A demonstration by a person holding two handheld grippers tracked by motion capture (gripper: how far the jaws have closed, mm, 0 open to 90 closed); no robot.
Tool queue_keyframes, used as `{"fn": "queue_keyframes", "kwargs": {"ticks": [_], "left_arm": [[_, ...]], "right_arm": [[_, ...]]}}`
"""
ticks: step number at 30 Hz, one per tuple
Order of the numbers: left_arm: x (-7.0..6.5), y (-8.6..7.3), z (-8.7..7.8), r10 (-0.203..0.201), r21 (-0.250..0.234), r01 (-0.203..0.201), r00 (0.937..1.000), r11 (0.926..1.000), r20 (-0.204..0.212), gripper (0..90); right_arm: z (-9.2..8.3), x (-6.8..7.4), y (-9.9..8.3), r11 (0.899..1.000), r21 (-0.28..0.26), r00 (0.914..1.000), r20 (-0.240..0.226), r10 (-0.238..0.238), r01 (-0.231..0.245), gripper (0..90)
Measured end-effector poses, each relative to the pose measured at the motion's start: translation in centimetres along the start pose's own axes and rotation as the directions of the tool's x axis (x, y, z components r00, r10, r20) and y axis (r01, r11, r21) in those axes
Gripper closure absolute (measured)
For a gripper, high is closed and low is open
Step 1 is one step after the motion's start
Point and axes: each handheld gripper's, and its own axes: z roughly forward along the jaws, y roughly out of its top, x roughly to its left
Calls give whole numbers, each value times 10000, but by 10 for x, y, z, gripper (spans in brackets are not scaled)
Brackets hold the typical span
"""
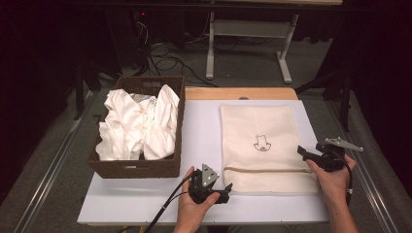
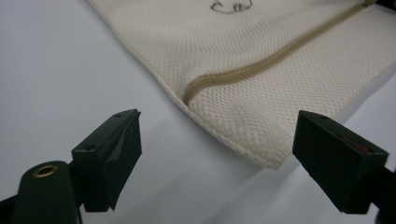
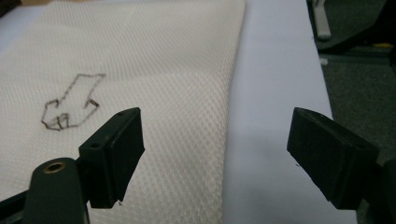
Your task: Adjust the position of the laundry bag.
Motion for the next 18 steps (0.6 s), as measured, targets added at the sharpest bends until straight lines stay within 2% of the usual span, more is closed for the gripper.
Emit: {"fn": "queue_keyframes", "kwargs": {"ticks": [1,3,5,8,10,13,16,18], "left_arm": [[-2,-1,4,-20,142,19,10000,9999,67,159],[-4,-2,9,-92,330,83,9996,9994,264,159],[-5,-2,13,-204,577,190,9995,9982,242,158],[-4,0,19,-597,1204,581,9982,9910,98,178],[-3,0,19,-696,1265,675,9975,9897,129,202],[-4,1,20,-745,1278,726,9972,9891,100,237],[-6,3,21,-851,1256,811,9960,9888,262,302],[-9,4,23,-810,1287,761,9962,9888,333,317]], "right_arm": [[5,-3,-4,9992,411,10000,79,17,-20,219],[7,-4,-5,9988,487,9999,106,-102,97,237],[9,-4,-6,9975,710,9998,197,-39,25,275],[13,-6,-8,9948,1020,9999,97,27,-37,326],[16,-6,-11,9922,1239,9999,-32,107,-102,323],[18,-5,-10,9917,1286,10000,-84,2,9,338],[19,-2,-10,9910,1323,9998,32,-205,199,356],[19,1,-10,9899,1353,9990,-139,-414,429,400]]}}
